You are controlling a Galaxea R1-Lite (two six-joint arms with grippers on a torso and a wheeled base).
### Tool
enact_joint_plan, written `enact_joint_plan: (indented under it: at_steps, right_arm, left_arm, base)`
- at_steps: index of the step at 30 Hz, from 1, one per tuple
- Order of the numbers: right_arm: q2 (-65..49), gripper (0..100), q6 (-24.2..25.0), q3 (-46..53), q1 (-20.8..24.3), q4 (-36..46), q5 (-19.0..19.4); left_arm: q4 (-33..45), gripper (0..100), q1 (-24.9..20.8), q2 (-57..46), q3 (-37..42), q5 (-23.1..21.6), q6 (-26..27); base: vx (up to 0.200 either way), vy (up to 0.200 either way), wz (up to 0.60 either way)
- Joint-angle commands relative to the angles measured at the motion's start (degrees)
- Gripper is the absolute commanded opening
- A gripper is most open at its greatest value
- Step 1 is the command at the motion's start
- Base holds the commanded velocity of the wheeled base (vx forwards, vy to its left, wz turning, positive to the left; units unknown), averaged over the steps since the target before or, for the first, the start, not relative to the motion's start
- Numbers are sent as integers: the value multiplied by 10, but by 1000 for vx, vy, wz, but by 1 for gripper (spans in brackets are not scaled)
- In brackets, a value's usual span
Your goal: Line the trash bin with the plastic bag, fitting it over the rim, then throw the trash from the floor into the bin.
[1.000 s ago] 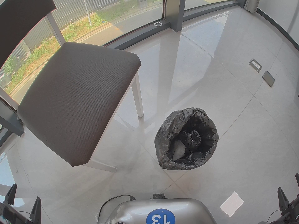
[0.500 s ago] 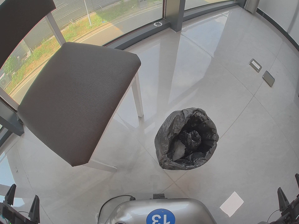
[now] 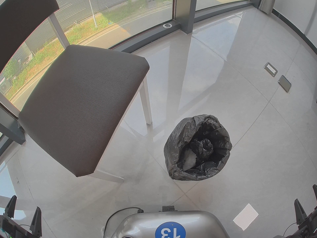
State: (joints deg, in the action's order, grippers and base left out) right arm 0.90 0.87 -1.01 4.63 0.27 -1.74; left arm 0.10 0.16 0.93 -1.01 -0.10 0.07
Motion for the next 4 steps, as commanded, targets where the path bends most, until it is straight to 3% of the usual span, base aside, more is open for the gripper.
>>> enact_joint_plan:
  at_steps: [1, 4]
  right_arm:
    - [-9, 100, -2, 8, -1, 0, 0]
    - [-9, 100, -3, 8, 0, 0, 0]
  left_arm:
    - [0, 100, 0, -9, 9, 0, 0]
    - [0, 100, 0, -9, 9, 0, 0]
  base:
    - [0, 0, 0]
    - [0, 0, 0]
